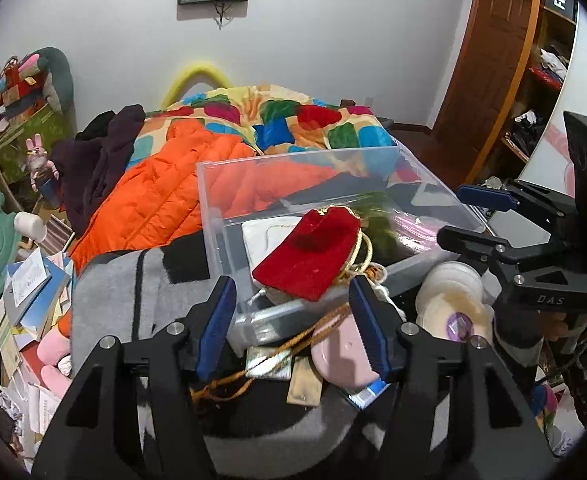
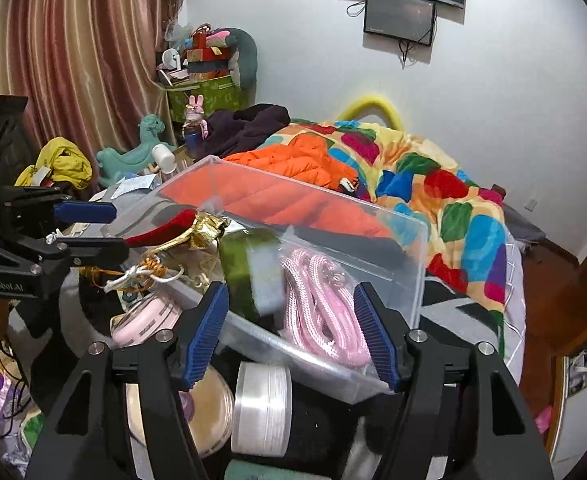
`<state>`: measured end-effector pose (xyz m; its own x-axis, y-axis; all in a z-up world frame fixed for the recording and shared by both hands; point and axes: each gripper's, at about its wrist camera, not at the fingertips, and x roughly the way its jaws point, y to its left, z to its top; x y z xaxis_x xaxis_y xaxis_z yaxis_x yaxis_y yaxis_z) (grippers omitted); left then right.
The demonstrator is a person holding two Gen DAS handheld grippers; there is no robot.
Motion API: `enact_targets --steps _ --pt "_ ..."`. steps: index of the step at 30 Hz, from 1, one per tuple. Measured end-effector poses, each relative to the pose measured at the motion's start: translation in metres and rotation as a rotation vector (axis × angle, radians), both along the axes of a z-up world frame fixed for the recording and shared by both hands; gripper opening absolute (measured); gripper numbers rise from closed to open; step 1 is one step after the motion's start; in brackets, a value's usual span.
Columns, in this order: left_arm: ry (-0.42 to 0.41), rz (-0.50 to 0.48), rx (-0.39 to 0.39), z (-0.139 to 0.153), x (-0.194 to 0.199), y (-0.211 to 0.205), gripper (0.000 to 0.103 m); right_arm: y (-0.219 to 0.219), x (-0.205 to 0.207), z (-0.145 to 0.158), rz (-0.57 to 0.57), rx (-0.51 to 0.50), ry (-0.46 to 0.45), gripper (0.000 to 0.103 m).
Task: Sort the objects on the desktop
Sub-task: 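Grasp the gourd charm with the left gripper while the right grasps the mint-green tube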
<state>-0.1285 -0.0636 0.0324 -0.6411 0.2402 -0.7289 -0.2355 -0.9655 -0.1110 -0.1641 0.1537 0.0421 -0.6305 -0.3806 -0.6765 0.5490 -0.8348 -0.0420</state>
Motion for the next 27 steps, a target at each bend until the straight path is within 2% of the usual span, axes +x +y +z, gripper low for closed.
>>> enact_targets --steps 3,6,10,15,22,27 --pt "0.010 0.006 0.003 0.006 0.008 -0.005 0.062 0.005 0.008 0.003 -0.012 -0.001 0.014 0.066" --pt "0.023 0.018 -0.013 0.010 0.016 -0.011 0.071 0.011 0.014 0.005 -0.022 -0.003 0.017 0.067" --pt "0.028 0.037 -0.057 0.011 0.026 -0.017 0.072 0.019 0.024 0.007 -0.046 -0.025 0.030 0.072" --pt "0.014 0.067 -0.062 0.009 0.035 -0.027 0.073 0.029 0.034 0.009 -0.069 -0.080 0.032 0.077" --pt "-0.002 0.081 -0.076 -0.002 0.046 -0.035 0.075 0.036 0.047 -0.001 -0.091 -0.126 -0.002 0.078" --pt "-0.046 0.094 -0.056 -0.017 0.046 -0.046 0.083 0.043 0.057 -0.014 -0.128 -0.144 -0.022 0.078"
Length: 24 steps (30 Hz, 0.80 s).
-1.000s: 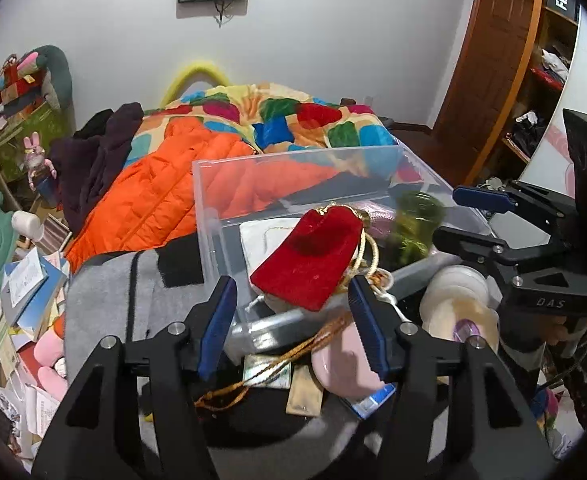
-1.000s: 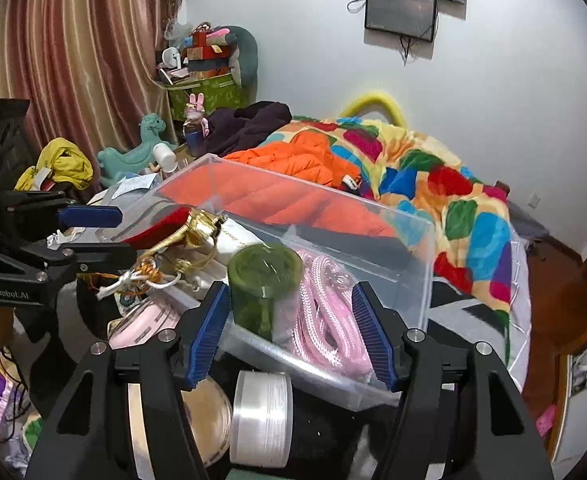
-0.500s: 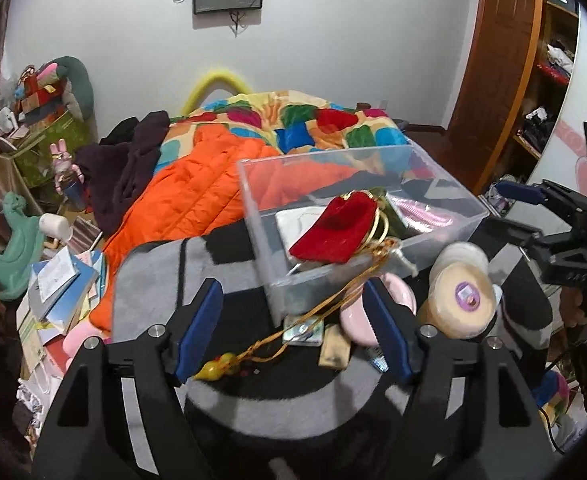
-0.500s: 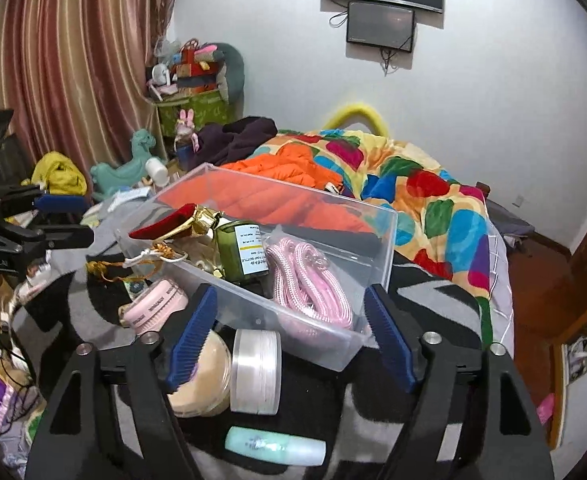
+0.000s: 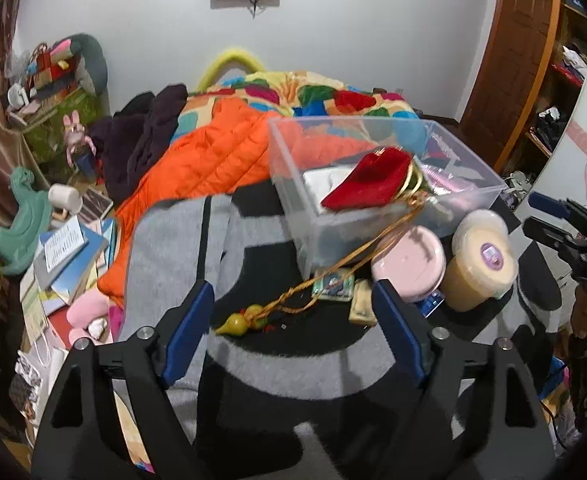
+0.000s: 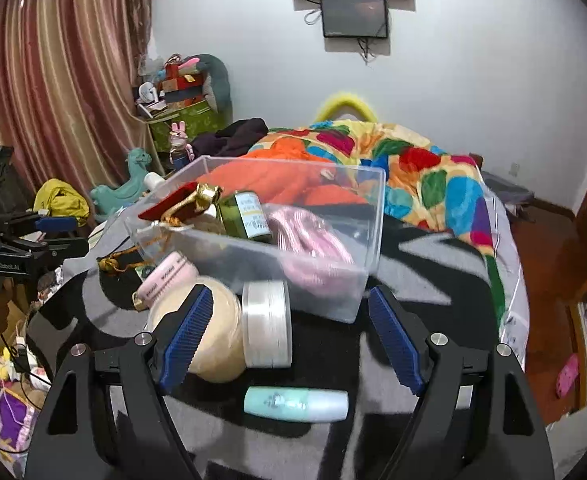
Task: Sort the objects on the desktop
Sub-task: 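Grasp the gourd charm with the left gripper while the right grasps the mint-green tube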
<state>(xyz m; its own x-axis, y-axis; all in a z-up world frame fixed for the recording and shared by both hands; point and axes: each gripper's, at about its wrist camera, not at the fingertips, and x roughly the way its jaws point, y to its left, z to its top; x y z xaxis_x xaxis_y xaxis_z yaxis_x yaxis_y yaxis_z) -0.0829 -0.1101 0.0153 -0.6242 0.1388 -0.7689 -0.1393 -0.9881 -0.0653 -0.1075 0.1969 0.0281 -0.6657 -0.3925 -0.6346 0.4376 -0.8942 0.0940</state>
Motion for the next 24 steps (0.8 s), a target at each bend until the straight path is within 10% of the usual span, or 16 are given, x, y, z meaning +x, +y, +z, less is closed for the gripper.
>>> enact_targets --steps 19,24 --pt "-0.127 0.044 0.004 -0.065 -0.026 -0.008 0.083 0.004 0.021 -0.046 -0.044 0.043 -0.095 0.087" --pt "-0.126 0.127 0.043 -0.073 -0.029 -0.024 0.068 0.014 0.019 -0.067 -0.071 -0.023 -0.172 0.087"
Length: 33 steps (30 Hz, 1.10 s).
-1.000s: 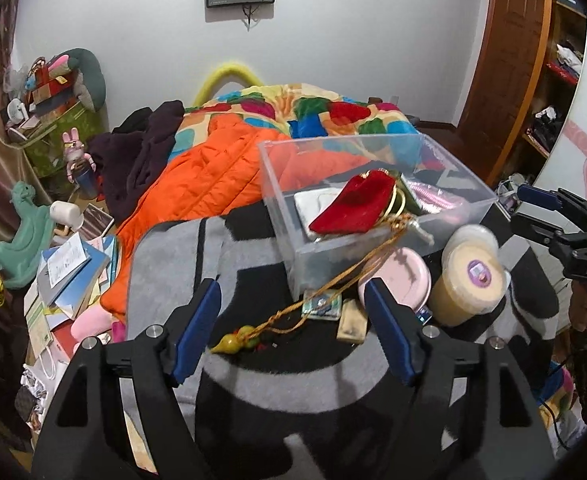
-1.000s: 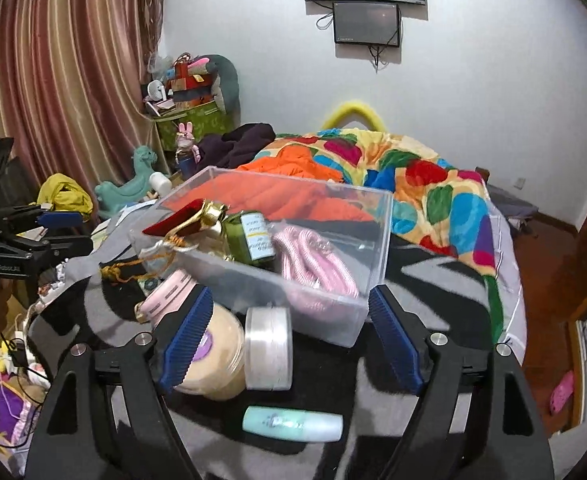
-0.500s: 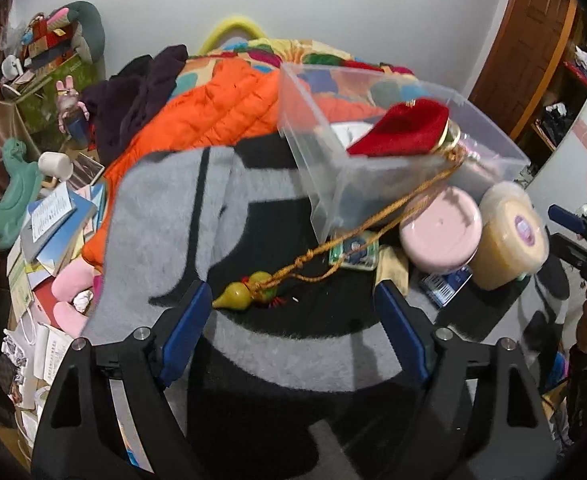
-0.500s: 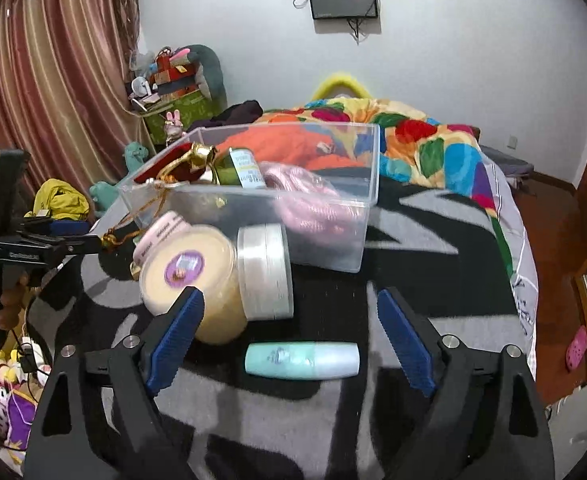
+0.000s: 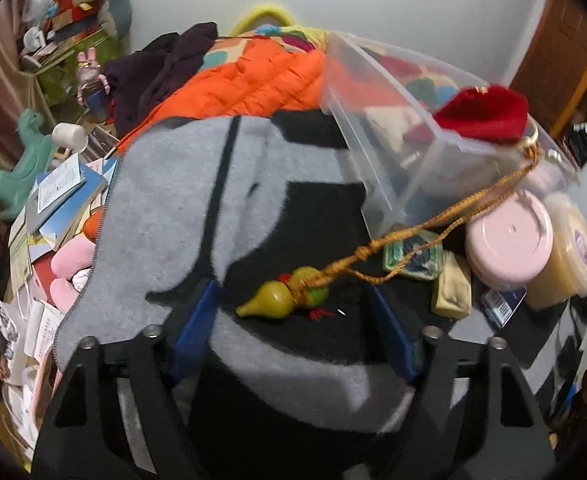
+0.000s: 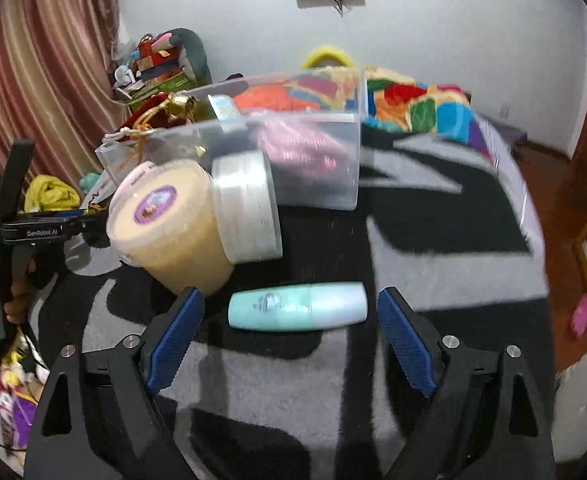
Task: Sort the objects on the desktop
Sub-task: 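Grasp the gourd charm with the left gripper while the right grasps the mint-green tube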
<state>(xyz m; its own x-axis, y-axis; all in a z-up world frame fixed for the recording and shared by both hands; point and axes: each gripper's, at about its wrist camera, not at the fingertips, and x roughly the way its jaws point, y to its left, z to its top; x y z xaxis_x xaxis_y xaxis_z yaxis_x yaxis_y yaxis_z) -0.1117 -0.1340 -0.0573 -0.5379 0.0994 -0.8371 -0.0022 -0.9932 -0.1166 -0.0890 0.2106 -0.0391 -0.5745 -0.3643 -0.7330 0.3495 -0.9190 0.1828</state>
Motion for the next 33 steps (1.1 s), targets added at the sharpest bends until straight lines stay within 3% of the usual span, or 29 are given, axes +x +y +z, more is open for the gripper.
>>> enact_targets --steps 6,15,20,22,33 --pt "-0.003 -0.004 0.007 0.002 0.000 0.000 0.063 0.004 -0.004 -0.006 -0.019 -0.015 -0.009 0.087" --pt "-0.024 -0.011 0.017 0.002 -0.011 0.005 0.065 -0.010 0.001 -0.011 0.002 0.075 0.045 0.088" --pt "0.008 0.007 -0.019 0.002 -0.004 0.006 0.038 -0.010 -0.001 -0.009 -0.010 0.082 0.060 0.077" --pt "0.013 0.007 -0.010 0.002 -0.001 0.004 0.036 -0.008 -0.001 -0.008 -0.012 0.080 0.065 0.071" --pt "0.099 0.005 -0.054 0.024 0.022 0.006 0.036 0.000 0.003 0.005 -0.030 0.047 0.086 0.071"
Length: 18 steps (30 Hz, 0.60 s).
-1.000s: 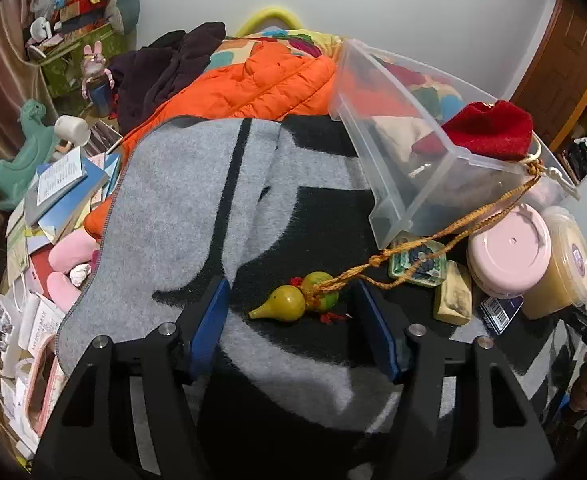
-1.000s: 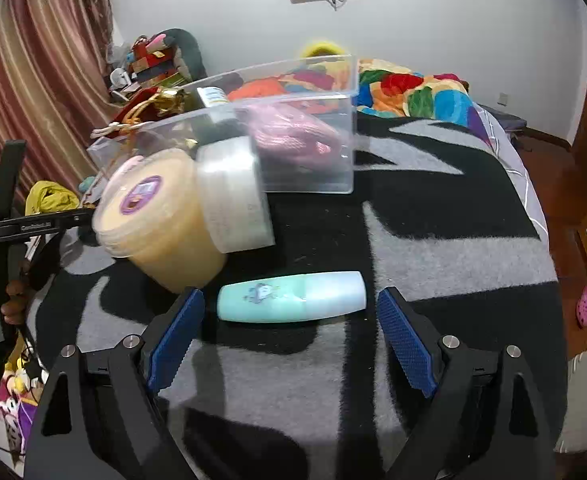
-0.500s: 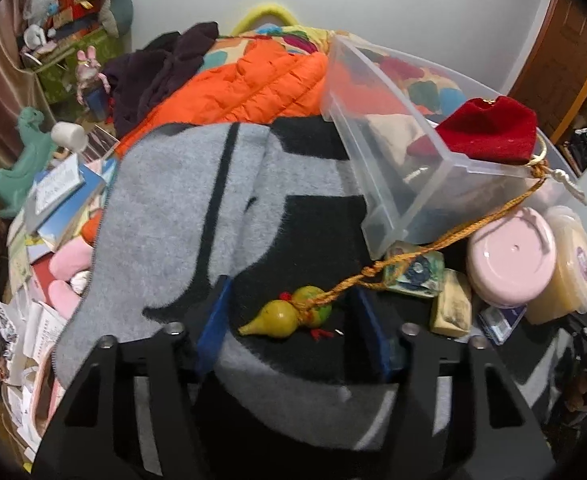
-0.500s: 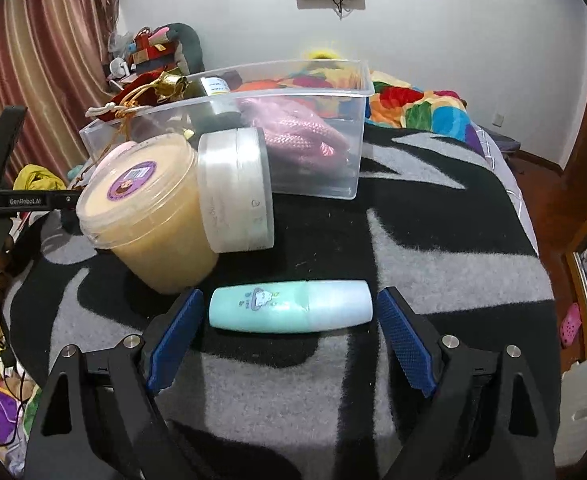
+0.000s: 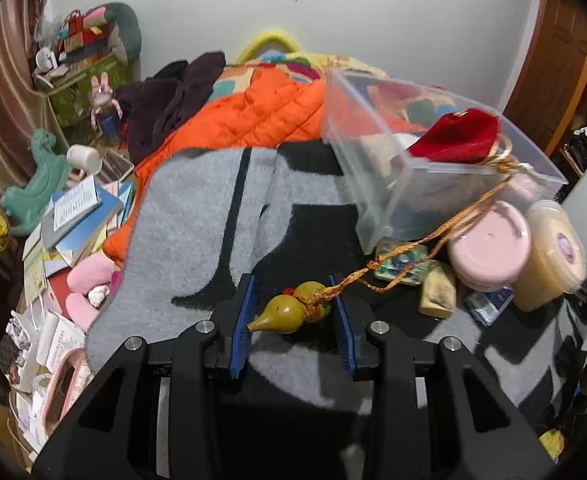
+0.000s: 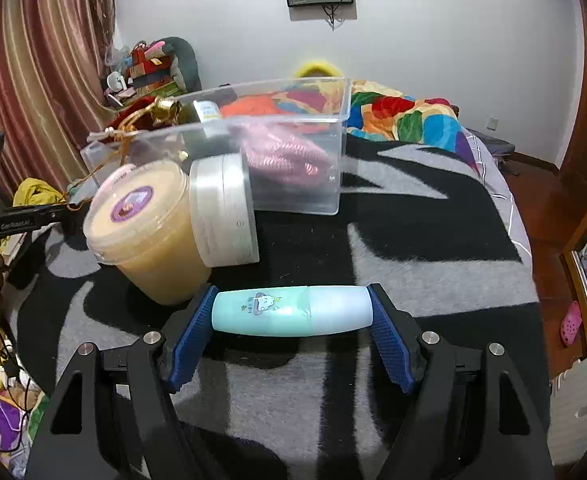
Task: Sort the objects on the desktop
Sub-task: 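Grasp the gourd charm with the left gripper while the right grasps the mint-green tube, then place the gourd charm and mint-green tube into the box, opening both grippers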
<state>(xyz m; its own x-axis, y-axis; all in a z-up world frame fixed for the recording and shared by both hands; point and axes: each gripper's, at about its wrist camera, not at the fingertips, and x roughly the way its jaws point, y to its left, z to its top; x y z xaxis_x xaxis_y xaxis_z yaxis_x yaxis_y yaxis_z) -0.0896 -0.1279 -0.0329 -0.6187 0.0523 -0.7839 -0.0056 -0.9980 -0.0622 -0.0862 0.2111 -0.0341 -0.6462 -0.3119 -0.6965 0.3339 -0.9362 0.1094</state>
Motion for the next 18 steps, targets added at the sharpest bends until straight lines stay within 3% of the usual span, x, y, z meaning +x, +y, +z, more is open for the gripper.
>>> enact_targets --steps 6,18 --pt "0.074 -0.027 -0.003 0.027 0.015 0.004 0.036 0.006 0.003 0.017 -0.016 -0.011 0.043 0.071" --pt "0.151 -0.141 0.090 0.065 0.013 0.034 0.036 0.010 -0.001 0.054 -0.021 -0.061 0.132 0.071"
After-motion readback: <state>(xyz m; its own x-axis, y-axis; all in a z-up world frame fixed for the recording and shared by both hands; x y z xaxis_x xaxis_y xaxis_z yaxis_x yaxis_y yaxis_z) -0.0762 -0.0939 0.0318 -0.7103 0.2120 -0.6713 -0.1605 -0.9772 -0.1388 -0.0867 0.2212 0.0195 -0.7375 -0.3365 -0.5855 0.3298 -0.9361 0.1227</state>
